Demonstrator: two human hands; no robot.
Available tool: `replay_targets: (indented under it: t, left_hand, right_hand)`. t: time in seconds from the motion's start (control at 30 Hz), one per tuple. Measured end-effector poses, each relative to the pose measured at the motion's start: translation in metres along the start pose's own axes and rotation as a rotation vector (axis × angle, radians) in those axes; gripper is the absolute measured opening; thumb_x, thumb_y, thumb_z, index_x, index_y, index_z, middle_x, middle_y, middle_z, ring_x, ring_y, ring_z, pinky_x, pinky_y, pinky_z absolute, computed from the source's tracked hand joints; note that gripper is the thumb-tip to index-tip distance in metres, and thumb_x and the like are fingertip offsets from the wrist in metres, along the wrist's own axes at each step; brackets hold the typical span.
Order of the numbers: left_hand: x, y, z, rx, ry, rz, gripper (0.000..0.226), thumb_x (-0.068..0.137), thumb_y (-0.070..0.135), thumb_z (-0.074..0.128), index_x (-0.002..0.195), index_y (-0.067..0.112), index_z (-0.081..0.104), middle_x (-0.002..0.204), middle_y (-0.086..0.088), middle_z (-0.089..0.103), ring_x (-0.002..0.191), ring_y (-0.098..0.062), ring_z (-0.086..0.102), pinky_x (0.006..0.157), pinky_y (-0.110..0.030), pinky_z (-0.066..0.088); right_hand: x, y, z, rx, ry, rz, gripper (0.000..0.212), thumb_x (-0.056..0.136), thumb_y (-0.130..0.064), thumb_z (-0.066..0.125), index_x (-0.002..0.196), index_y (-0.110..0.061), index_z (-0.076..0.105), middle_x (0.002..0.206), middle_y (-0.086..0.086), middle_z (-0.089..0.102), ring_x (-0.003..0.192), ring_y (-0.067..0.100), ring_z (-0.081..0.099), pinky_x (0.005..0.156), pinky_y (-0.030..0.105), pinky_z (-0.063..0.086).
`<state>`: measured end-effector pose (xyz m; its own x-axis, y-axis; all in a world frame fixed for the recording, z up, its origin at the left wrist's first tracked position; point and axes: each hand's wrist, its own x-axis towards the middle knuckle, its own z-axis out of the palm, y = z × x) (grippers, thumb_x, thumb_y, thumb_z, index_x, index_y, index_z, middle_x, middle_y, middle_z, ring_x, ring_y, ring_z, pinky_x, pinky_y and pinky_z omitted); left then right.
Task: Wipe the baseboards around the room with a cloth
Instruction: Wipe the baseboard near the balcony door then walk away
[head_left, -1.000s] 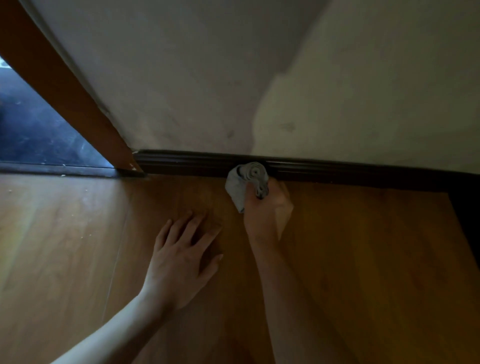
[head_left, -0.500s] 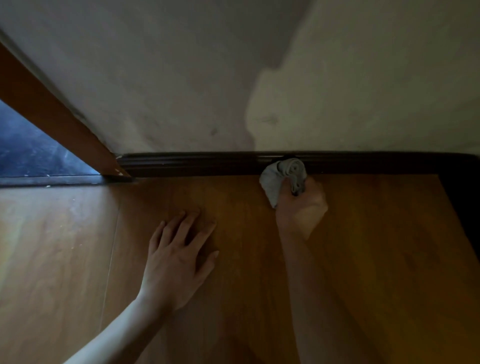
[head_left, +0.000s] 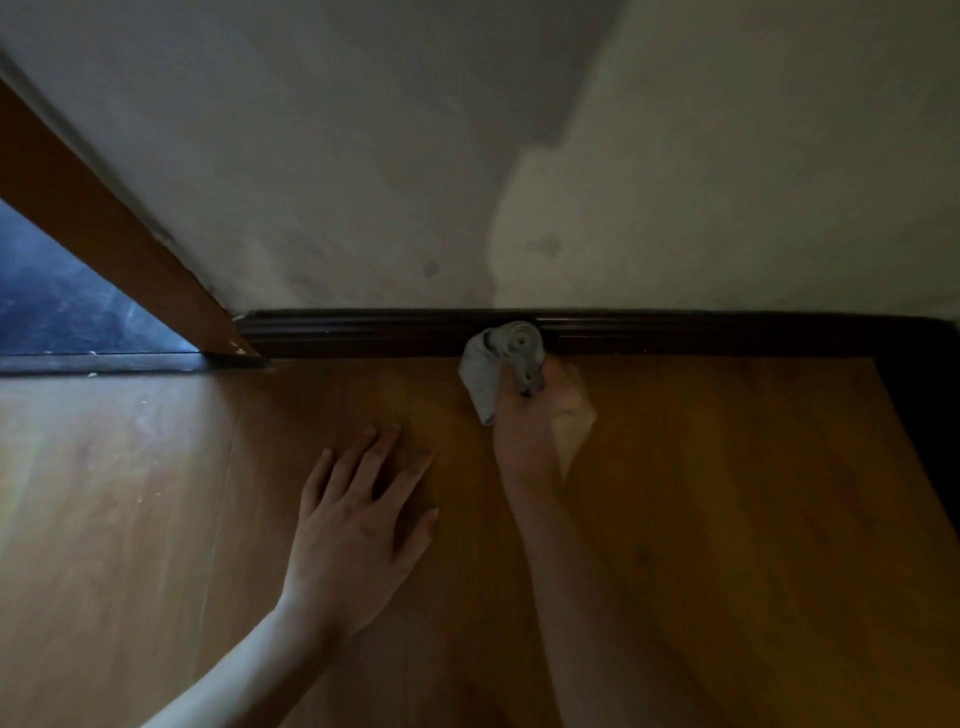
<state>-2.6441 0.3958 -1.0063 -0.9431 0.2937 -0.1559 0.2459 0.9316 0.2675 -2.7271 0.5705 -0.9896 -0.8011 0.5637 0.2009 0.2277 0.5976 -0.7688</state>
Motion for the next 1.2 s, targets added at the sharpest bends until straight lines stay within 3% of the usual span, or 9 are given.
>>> replay_targets:
  t: [0.13, 0.3, 0.47, 0.67, 0.83, 1.0, 1.2]
  left_hand:
    - [0.001, 0.003, 0.003, -0.001, 0.027, -0.009, 0.060, 0.094, 0.060, 0.036, 0.145, 0.033, 0.052, 0.158, -0.005, 0.039, 0.147, -0.028, 0.032, 0.119, -0.055, 0.023]
    - [0.009, 0.009, 0.003, 0.020, 0.014, -0.031, 0.061, 0.093, 0.063, 0.035, 0.144, 0.034, 0.052, 0.156, -0.005, 0.040, 0.145, -0.030, 0.033, 0.119, -0.055, 0.022]
    - [0.027, 0.025, 0.005, 0.007, -0.009, 0.044, 0.063, 0.093, 0.067, 0.033, 0.150, 0.041, 0.041, 0.159, 0.000, 0.033, 0.147, -0.025, 0.027, 0.120, -0.051, 0.018]
    - [0.033, 0.030, 0.013, 0.024, 0.006, 0.098, 0.066, 0.092, 0.069, 0.035, 0.150, 0.040, 0.041, 0.161, 0.001, 0.030, 0.148, -0.026, 0.026, 0.119, -0.054, 0.019]
    - [0.033, 0.028, 0.018, 0.046, 0.026, 0.098, 0.066, 0.091, 0.070, 0.034, 0.150, 0.040, 0.041, 0.161, 0.001, 0.029, 0.148, -0.026, 0.027, 0.118, -0.054, 0.019]
    - [0.035, 0.032, 0.018, 0.052, 0.036, 0.083, 0.066, 0.090, 0.070, 0.036, 0.150, 0.041, 0.041, 0.161, 0.001, 0.030, 0.148, -0.026, 0.028, 0.118, -0.055, 0.019]
    - [0.034, 0.031, 0.021, 0.072, 0.055, 0.080, 0.066, 0.090, 0.070, 0.038, 0.148, 0.040, 0.044, 0.160, 0.001, 0.032, 0.148, -0.026, 0.028, 0.119, -0.054, 0.019]
  right_hand:
    - [-0.006, -0.008, 0.010, 0.016, -0.059, -0.084, 0.013, 0.086, -0.012, 0.070, 0.087, 0.001, 0.072, 0.087, 0.016, 0.065, 0.078, 0.027, 0.062, 0.064, 0.030, 0.048]
    - [-0.006, -0.011, 0.008, 0.001, -0.060, -0.108, 0.016, 0.085, -0.015, 0.072, 0.093, -0.001, 0.072, 0.092, 0.012, 0.067, 0.081, 0.023, 0.062, 0.066, 0.020, 0.041]
    - [0.016, 0.016, -0.013, -0.024, 0.062, 0.037, 0.019, 0.087, -0.014, 0.069, 0.089, 0.004, 0.067, 0.091, 0.018, 0.064, 0.082, 0.031, 0.061, 0.068, 0.033, 0.045]
    - [0.039, 0.043, -0.034, -0.070, 0.202, 0.190, 0.016, 0.090, -0.016, 0.067, 0.089, 0.000, 0.065, 0.092, 0.016, 0.063, 0.085, 0.025, 0.059, 0.068, 0.020, 0.034]
    - [0.035, 0.041, -0.032, -0.065, 0.130, 0.105, 0.016, 0.089, -0.016, 0.069, 0.084, -0.001, 0.066, 0.088, 0.013, 0.061, 0.077, 0.025, 0.058, 0.064, 0.032, 0.046]
    - [0.034, 0.038, -0.031, -0.045, 0.185, 0.132, 0.015, 0.087, -0.013, 0.070, 0.085, 0.001, 0.067, 0.086, 0.015, 0.062, 0.077, 0.024, 0.058, 0.064, 0.023, 0.037]
    - [0.027, 0.030, -0.025, -0.038, 0.037, -0.007, 0.015, 0.087, -0.012, 0.071, 0.091, 0.002, 0.071, 0.091, 0.016, 0.065, 0.080, 0.024, 0.060, 0.064, 0.023, 0.039]
